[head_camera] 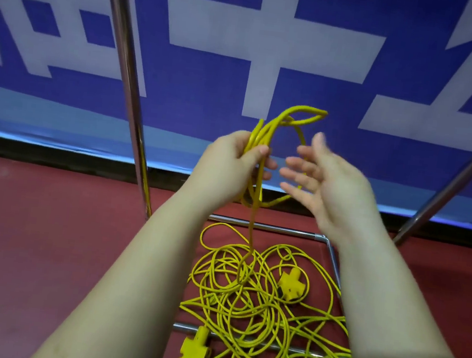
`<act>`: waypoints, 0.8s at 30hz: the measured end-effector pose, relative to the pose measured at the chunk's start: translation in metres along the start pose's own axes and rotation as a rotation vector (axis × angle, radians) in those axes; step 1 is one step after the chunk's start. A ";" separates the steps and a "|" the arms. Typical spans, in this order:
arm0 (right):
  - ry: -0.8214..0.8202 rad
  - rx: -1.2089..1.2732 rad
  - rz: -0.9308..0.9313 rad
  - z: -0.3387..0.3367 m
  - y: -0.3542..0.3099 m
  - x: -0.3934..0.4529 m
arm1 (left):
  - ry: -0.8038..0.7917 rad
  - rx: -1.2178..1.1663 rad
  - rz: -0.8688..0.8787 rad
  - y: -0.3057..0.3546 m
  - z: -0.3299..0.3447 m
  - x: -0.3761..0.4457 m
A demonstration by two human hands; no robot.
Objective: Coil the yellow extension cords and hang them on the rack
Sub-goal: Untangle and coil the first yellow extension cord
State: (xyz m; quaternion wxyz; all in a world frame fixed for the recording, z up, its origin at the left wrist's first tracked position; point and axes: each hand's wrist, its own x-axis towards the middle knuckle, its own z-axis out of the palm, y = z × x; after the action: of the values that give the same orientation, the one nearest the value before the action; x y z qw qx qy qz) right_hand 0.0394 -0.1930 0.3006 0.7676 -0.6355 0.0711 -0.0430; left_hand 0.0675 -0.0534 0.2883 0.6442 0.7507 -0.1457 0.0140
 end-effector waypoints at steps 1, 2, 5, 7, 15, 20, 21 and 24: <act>-0.051 -0.251 -0.058 0.001 0.007 -0.002 | 0.037 -0.036 -0.012 0.001 0.000 0.002; -0.107 -0.451 -0.118 0.003 0.013 -0.005 | 0.065 -0.069 -0.021 0.002 0.000 0.004; -0.132 -0.704 -0.235 0.001 0.029 -0.004 | 0.114 -0.212 -0.049 0.003 0.003 0.005; -0.118 -0.725 -0.257 0.000 0.033 -0.004 | 0.119 -0.365 -0.080 0.005 0.004 0.005; 0.075 -0.489 -0.360 -0.011 0.036 -0.007 | 0.181 -0.372 -0.110 0.006 -0.003 0.000; 0.392 -0.627 -0.463 -0.037 0.021 -0.002 | 0.184 -0.088 -0.122 -0.003 -0.016 -0.004; 0.419 -0.713 -0.478 -0.042 0.018 -0.002 | 0.187 -0.065 -0.121 -0.005 -0.018 -0.004; 0.432 -0.918 -0.505 -0.052 0.016 -0.002 | 0.166 0.011 -0.131 -0.011 -0.026 -0.003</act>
State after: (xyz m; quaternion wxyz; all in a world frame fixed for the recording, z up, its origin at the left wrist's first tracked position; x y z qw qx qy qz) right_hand 0.0281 -0.2402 0.2757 0.3465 -0.8781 0.0837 -0.3191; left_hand 0.0711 -0.0261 0.2817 0.6494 0.7584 -0.0425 0.0350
